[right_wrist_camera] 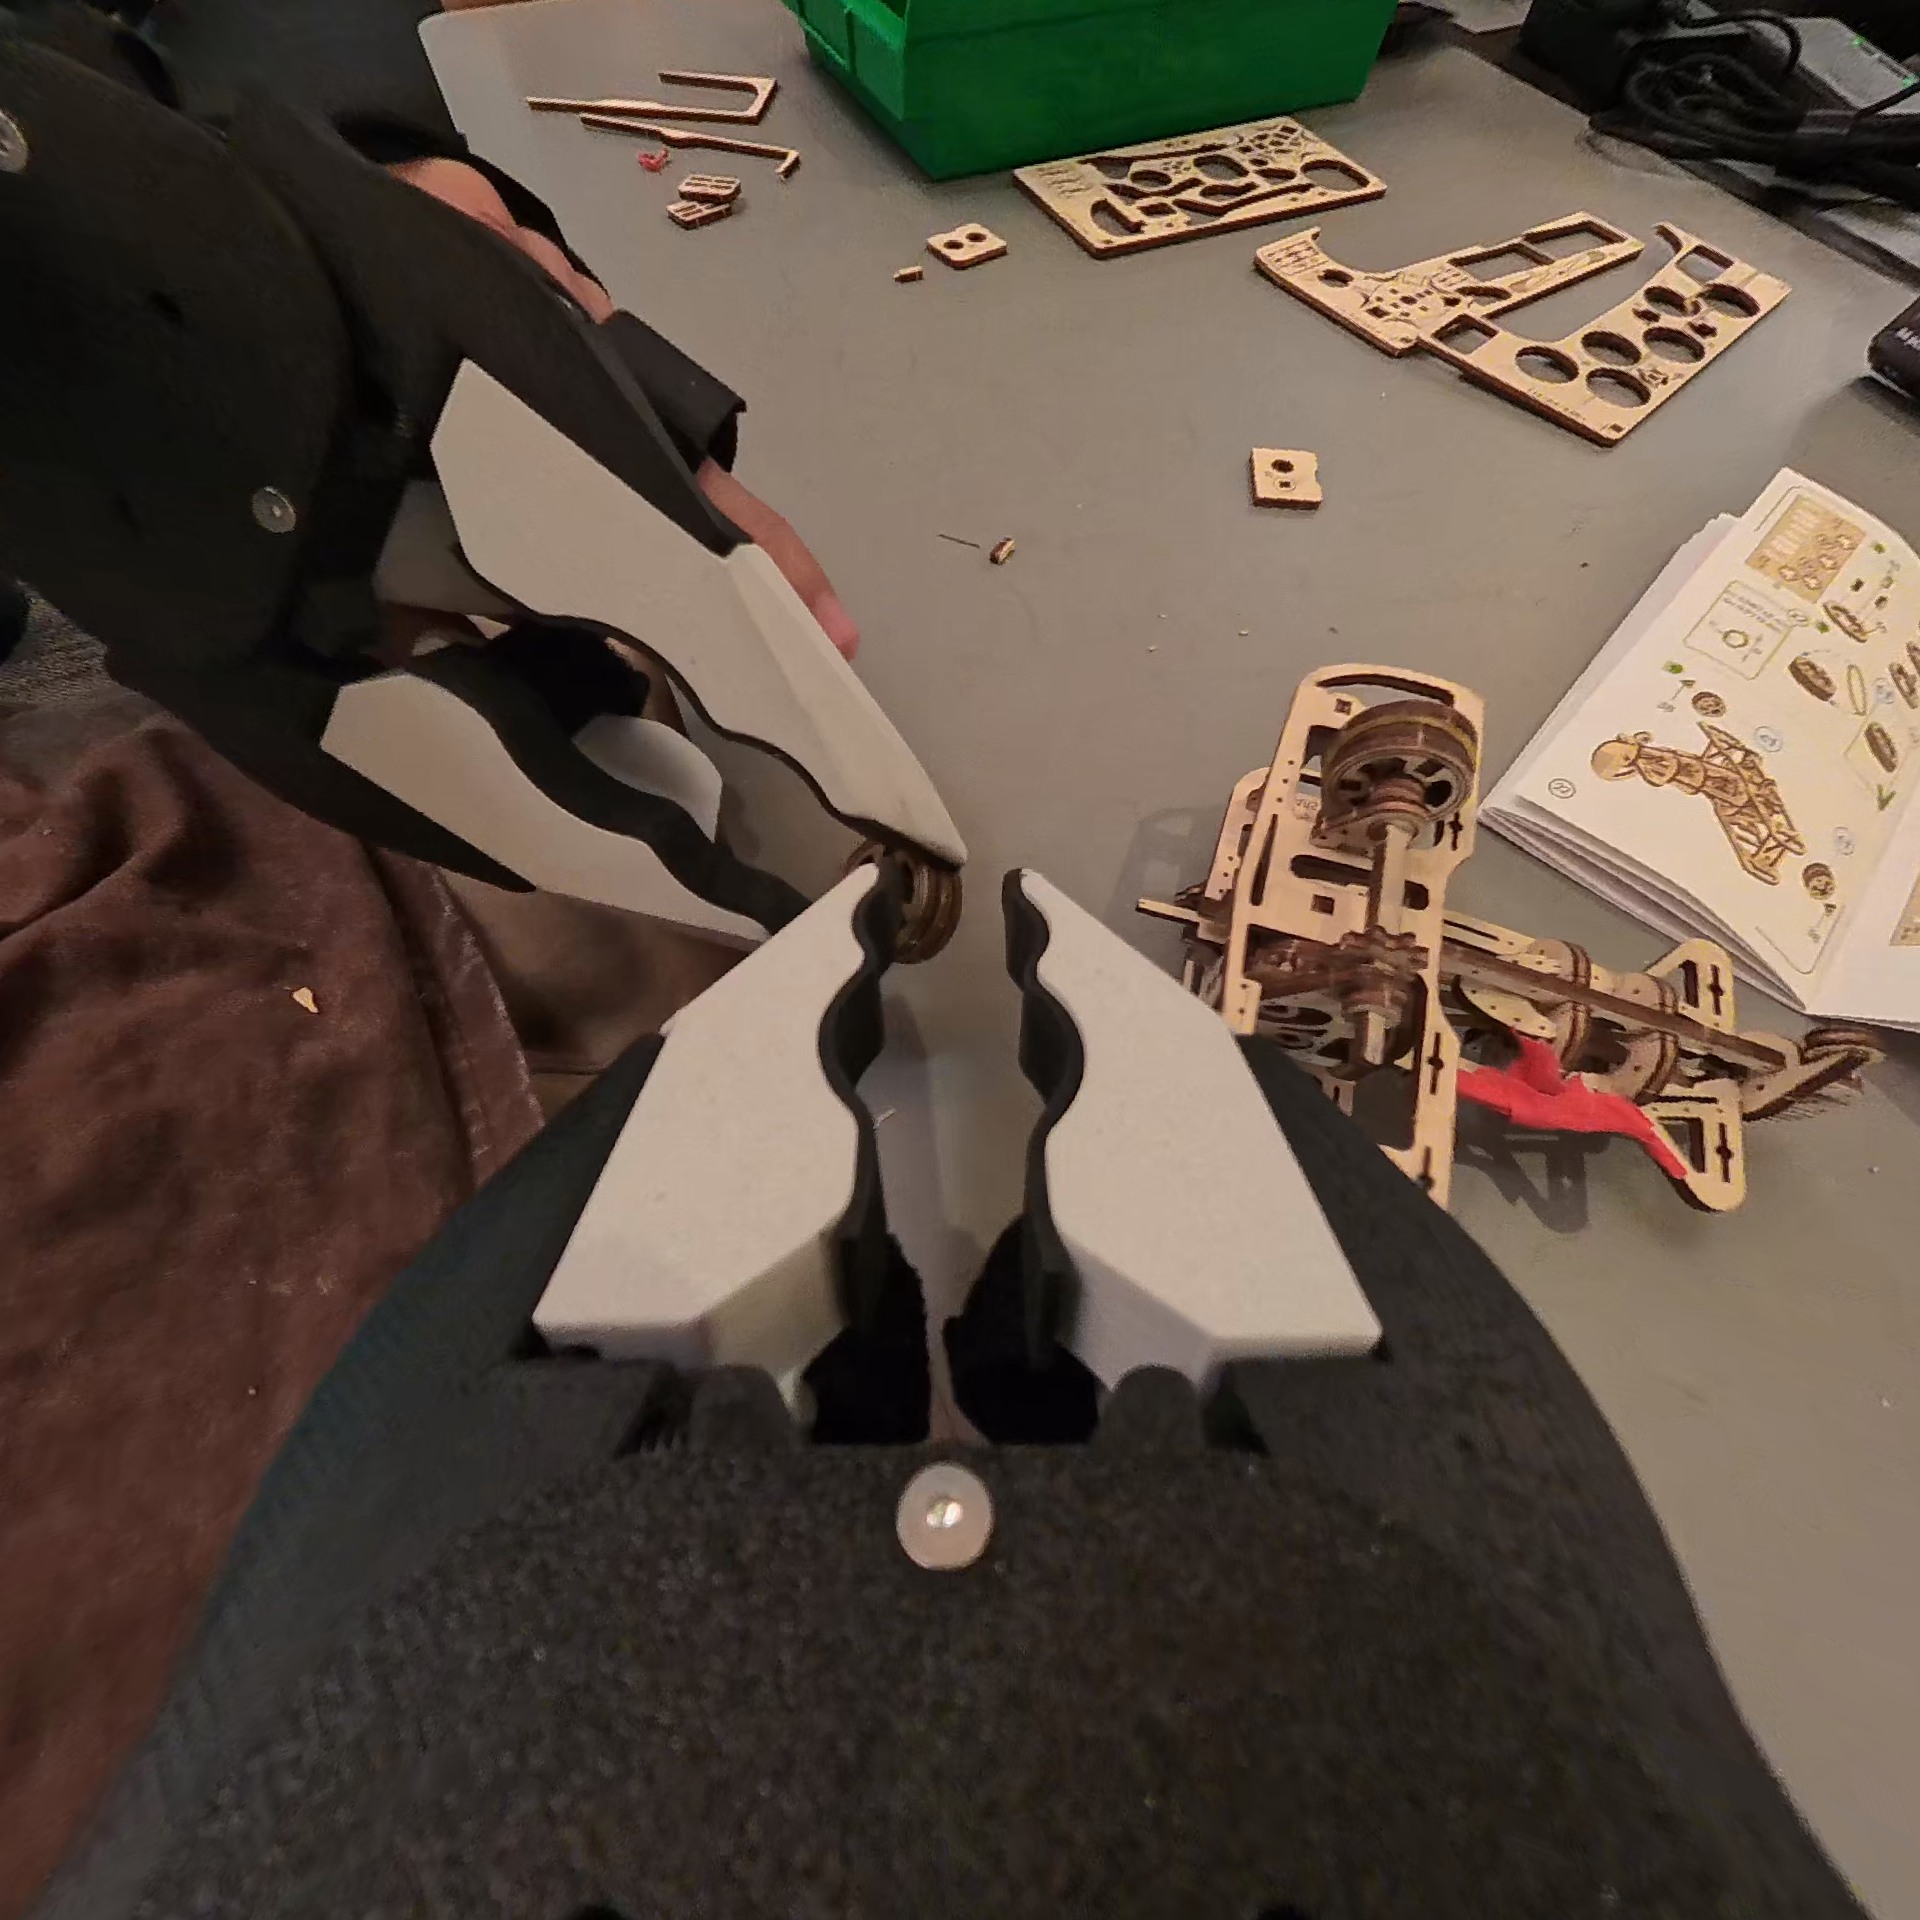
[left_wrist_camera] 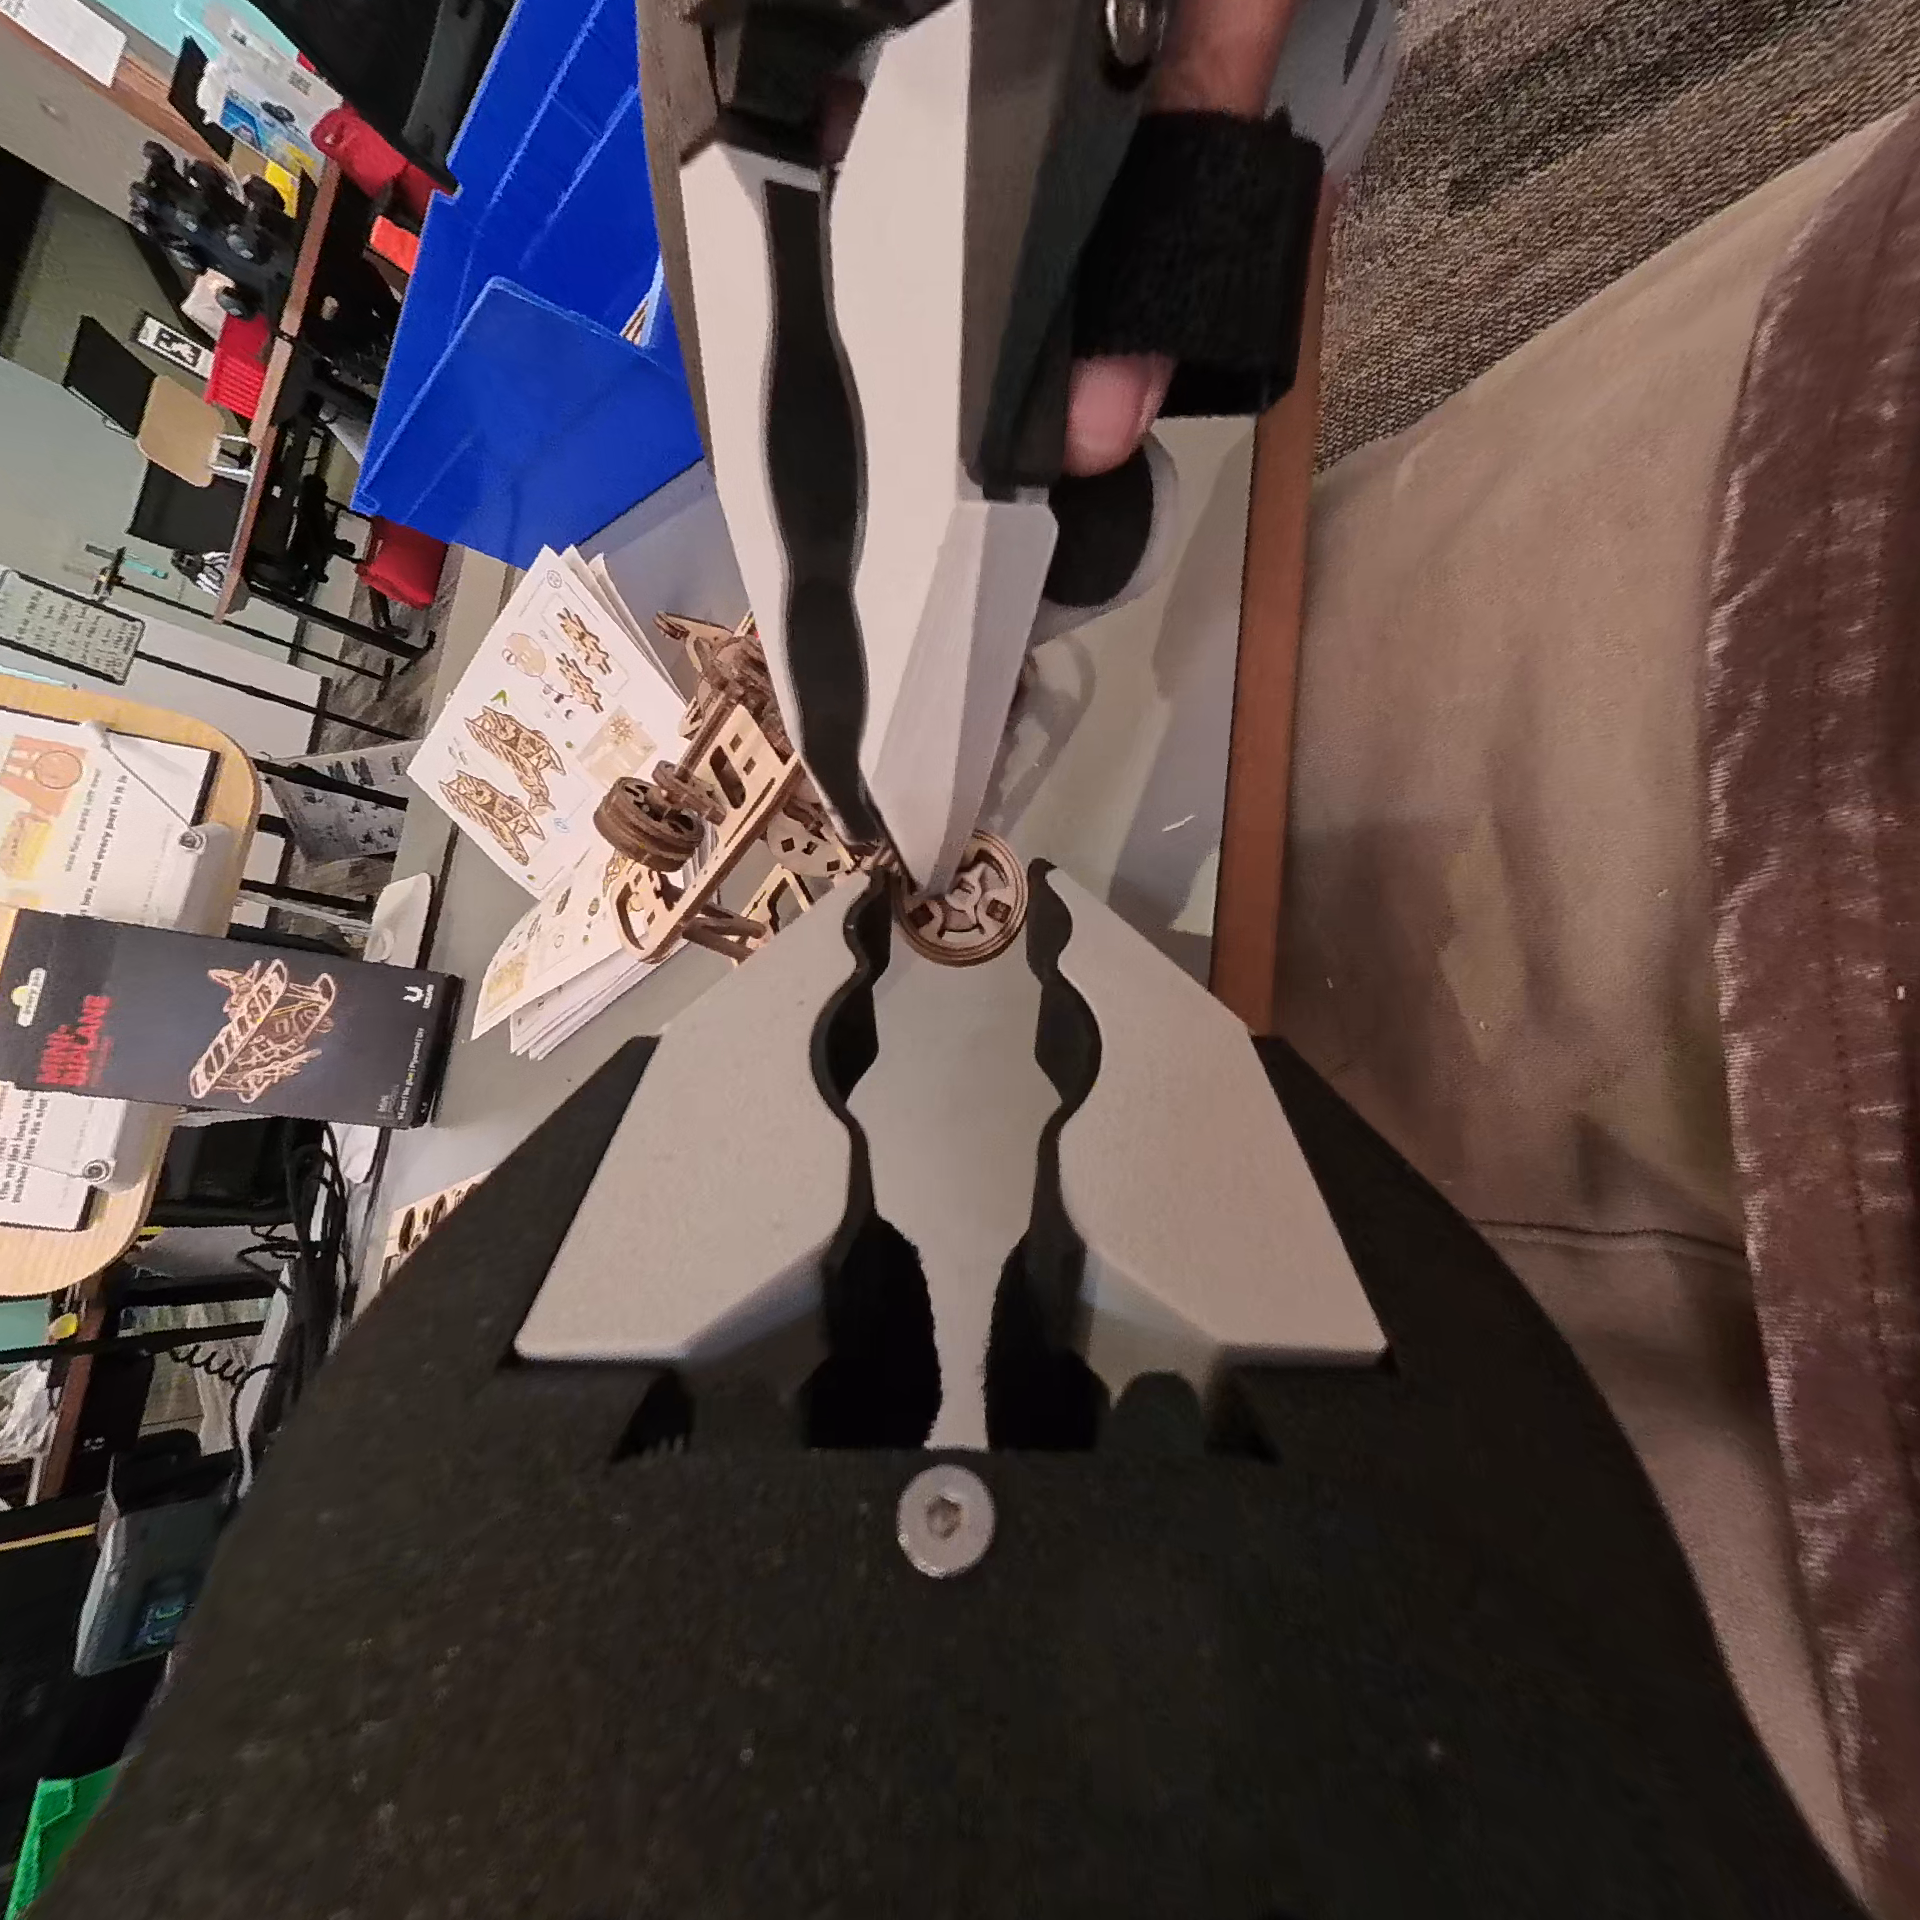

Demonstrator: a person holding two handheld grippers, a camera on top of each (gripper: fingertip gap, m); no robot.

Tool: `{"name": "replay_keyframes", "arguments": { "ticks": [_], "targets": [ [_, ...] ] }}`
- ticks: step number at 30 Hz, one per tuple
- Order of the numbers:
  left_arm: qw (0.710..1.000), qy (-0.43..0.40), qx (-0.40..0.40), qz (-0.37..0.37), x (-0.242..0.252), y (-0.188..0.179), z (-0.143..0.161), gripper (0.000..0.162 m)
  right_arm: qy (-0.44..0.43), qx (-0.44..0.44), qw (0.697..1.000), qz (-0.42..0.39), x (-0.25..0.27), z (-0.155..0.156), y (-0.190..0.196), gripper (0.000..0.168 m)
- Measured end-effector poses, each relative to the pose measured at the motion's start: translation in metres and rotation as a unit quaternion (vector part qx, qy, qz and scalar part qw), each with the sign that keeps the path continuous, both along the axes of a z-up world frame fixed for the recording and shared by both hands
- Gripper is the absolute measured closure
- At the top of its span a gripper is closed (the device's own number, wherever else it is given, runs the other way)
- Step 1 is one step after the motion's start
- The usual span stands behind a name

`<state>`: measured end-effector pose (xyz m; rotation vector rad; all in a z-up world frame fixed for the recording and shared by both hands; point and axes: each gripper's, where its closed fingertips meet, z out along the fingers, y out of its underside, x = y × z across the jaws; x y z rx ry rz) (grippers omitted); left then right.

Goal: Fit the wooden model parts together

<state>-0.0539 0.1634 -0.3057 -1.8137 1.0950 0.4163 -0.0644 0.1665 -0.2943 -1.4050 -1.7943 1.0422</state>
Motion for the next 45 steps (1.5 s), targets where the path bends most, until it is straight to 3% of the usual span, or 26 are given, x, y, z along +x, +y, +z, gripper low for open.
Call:
{"name": "replay_keyframes", "arguments": {
  "ticks": [8, 14, 19, 29, 34, 41, 43, 45],
  "targets": [
    [1.000, -0.004, 0.013, 0.003, -0.001, 0.001, 0.006, 0.140, 0.027, -0.028, 0.999, -0.002, 0.002, 0.014, 0.003, 0.149],
    [0.998, 0.022, 0.049, 0.015, -0.005, 0.004, 0.014, 0.139, 0.000, -0.095, 0.996, -0.003, 0.017, 0.007, 0.006, 0.137],
    [0.997, 0.033, 0.066, 0.019, -0.002, 0.005, 0.020, 0.139, 0.031, -0.070, 0.997, -0.022, 0.017, 0.020, 0.004, 0.137],
    [0.997, 0.022, 0.072, 0.012, 0.004, 0.003, 0.024, 0.140, 0.018, -0.138, 0.990, -0.021, 0.013, 0.017, -0.002, 0.144],
    [0.994, 0.049, 0.083, 0.045, -0.008, 0.009, 0.024, 0.139, 0.016, -0.111, 0.993, -0.040, 0.015, 0.016, 0.008, 0.143],
    [0.993, 0.041, 0.086, 0.072, -0.021, 0.012, 0.025, 0.139, 0.052, 0.002, 0.984, -0.168, 0.047, 0.032, 0.085, 0.139],
    [0.993, 0.035, 0.082, 0.073, -0.022, 0.012, 0.025, 0.139, 0.026, 0.044, 0.981, -0.188, 0.059, 0.022, 0.102, 0.137],
    [0.994, 0.027, 0.080, 0.073, -0.021, 0.012, 0.025, 0.139, 0.015, 0.029, 0.986, -0.164, 0.057, 0.008, 0.095, 0.130]
  ]
}}
